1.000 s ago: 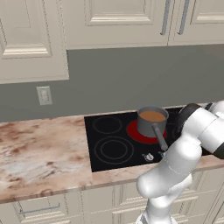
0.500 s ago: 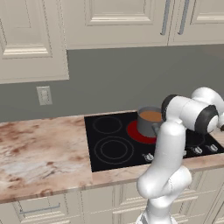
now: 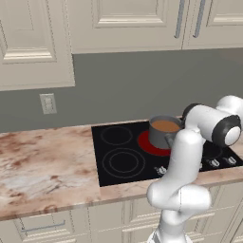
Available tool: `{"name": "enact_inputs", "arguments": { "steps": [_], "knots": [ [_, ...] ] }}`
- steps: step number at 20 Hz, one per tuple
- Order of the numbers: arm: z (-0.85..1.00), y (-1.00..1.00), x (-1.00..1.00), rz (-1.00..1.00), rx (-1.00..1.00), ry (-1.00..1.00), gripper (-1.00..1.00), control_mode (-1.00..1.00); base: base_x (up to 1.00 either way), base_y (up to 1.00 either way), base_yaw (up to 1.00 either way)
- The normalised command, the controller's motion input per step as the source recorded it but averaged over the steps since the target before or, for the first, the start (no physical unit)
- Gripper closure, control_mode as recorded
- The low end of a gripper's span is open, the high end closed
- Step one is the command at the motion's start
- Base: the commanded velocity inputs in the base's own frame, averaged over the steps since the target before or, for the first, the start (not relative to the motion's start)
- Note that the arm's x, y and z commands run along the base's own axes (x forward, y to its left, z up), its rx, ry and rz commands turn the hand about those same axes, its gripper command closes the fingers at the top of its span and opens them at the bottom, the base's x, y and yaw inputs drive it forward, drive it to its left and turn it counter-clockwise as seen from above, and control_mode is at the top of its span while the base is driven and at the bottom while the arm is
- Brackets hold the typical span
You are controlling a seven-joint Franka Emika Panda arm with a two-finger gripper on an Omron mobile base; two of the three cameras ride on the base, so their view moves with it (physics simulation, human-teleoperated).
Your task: Pick up the sugar cube(s) and place them in the saucepan with hot chocolate.
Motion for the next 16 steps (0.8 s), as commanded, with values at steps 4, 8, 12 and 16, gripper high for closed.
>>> {"name": "enact_inputs", "arguments": {
  "steps": [4,8,12,16],
  "knots": [
    [0.02,0.05,-0.17,0.0,0.0,-0.06,-1.0,-1.0,0.0,0.0,0.0],
    [-0.06,0.2,0.08,0.0,-0.06,0.02,-1.0,-1.0,0.0,0.0,0.0],
    [-0.02,0.04,0.46,0.0,-0.04,0.1,-1.0,-1.0,0.0,0.0,0.0],
    [0.01,0.0,0.32,0.02,-0.01,0.12,-1.0,-1.0,0.0,0.0,0.0]
  ]
}}
